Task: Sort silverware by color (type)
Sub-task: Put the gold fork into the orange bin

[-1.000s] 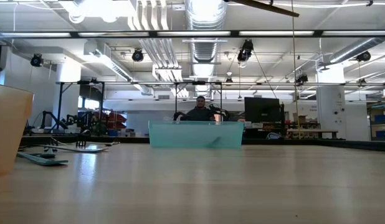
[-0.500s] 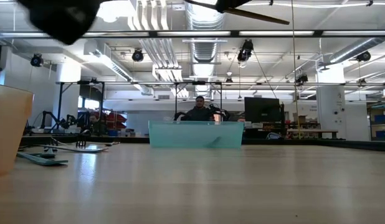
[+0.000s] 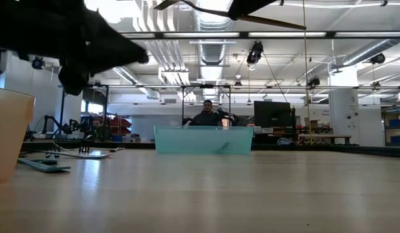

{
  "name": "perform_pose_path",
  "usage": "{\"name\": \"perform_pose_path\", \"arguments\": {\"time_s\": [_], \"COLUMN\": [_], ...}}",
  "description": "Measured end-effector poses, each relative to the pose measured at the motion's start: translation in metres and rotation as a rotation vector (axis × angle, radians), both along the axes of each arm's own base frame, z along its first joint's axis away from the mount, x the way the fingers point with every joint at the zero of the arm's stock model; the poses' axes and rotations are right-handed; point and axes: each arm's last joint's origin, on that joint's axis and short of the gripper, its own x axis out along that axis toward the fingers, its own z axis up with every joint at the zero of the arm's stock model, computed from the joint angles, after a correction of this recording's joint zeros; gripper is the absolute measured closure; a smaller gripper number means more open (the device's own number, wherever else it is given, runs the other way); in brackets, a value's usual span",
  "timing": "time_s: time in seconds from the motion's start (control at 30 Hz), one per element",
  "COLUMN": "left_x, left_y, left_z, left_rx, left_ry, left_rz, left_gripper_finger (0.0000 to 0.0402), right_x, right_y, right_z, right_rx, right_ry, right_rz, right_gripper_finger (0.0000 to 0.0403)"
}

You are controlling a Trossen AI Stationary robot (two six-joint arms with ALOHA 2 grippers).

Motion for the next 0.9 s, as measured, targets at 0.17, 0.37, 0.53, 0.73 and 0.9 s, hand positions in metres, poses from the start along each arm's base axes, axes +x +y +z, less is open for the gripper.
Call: {"name": "perform_pose_path", "arguments": {"time_s": [0.17,0.37,0.53,0.73,0.9], "left_x": [-0.007,0.017,0.032,0.033,0.036], "left_y": [0.014,0.01,0.003,0.008,0.013], "left_z": [0.012,0.033,0.048,0.049,0.045], "left_rx": [0.051,0.171,0.252,0.184,0.25], "left_ry": [-0.175,-0.192,-0.165,-0.12,-0.03], "left_rz": [-0.297,-0.271,-0.192,0.008,0.099], "left_gripper_finger": [0.0362,0.0362,0.0362,0.0353,0.0353], "right_x": [0.003,0.011,0.014,0.015,0.015], "right_y": [-0.003,-0.008,-0.013,-0.014,-0.014], "right_z": [0.002,0.002,0.003,0.004,0.004], "right_rx": [-0.04,-0.076,-0.111,-0.12,-0.121], "right_ry": [-0.05,-0.126,-0.176,-0.2,-0.199], "right_rz": [-0.038,-0.101,-0.154,-0.171,-0.17], "right_gripper_finger": [0.037,0.037,0.037,0.037,0.037]}}
